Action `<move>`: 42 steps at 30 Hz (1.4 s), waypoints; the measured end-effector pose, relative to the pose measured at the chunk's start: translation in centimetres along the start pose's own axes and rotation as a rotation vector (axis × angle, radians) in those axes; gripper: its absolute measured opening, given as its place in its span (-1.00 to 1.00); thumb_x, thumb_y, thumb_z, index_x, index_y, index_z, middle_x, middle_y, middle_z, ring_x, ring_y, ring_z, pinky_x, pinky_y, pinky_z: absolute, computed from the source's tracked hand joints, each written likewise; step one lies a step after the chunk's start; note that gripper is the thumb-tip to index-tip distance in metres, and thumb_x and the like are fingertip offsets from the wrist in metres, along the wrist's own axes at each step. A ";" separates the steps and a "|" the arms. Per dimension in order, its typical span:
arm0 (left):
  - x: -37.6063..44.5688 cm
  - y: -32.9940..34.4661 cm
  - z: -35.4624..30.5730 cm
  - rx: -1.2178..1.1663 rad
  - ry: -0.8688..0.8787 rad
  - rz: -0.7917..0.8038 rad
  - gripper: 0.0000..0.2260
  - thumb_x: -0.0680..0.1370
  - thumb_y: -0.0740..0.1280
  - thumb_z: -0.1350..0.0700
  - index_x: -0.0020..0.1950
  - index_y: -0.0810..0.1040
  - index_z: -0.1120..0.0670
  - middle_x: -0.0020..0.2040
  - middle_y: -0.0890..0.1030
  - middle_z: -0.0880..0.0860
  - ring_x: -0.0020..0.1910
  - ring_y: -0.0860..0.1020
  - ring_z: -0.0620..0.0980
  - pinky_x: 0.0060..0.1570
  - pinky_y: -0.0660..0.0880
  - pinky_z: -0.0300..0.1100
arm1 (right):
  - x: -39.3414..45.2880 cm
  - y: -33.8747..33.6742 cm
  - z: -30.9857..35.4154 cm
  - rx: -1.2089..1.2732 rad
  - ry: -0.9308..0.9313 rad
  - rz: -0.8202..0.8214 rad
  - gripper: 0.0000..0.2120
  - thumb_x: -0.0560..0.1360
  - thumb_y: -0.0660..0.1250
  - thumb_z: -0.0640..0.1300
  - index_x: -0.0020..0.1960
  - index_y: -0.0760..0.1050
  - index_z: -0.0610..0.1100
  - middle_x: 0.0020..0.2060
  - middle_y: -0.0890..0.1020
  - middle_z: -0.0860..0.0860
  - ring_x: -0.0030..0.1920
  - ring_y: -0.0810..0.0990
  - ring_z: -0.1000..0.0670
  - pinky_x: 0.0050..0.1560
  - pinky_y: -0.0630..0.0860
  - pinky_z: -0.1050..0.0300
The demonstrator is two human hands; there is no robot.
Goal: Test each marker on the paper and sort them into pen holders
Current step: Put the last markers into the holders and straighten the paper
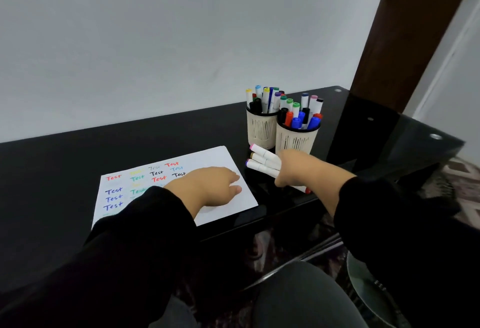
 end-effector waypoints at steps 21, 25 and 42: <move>4.7 -0.3 -16.3 0.059 0.371 0.009 -0.56 0.61 0.11 -0.09 0.47 0.27 0.01 0.46 0.29 -0.03 0.42 0.27 -0.02 0.38 0.21 -0.13 | -6.7 -2.2 -16.2 -0.038 0.145 0.009 -0.72 0.40 0.36 -0.16 0.09 0.47 -0.19 -0.13 0.53 -0.02 -0.15 0.50 -0.05 -0.38 0.33 0.19; 6.5 1.1 -20.1 0.083 0.447 0.029 -0.54 0.61 0.11 -0.10 0.48 0.25 0.00 0.47 0.28 -0.04 0.43 0.26 -0.03 0.40 0.20 -0.13 | -7.5 -1.3 -20.4 0.015 0.194 0.013 -0.73 0.38 0.39 -0.16 0.06 0.46 -0.17 -0.20 0.50 0.01 -0.17 0.49 -0.04 -0.31 0.35 0.14; 14.5 13.2 -29.5 0.220 0.592 0.333 -0.53 0.60 0.10 -0.15 0.48 0.26 -0.01 0.45 0.30 -0.03 0.41 0.30 -0.01 0.37 0.26 -0.09 | -6.2 13.8 -33.5 -0.027 0.317 0.340 -0.69 0.44 0.37 -0.16 0.16 0.46 -0.19 0.08 0.58 -0.09 0.01 0.54 -0.11 -0.15 0.40 0.13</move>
Point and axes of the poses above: each hand's wrist, its own x-axis towards the middle knuckle, its own y-axis out of the palm, z = x × y, the point moved 6 cm from there along x, towards the middle knuckle
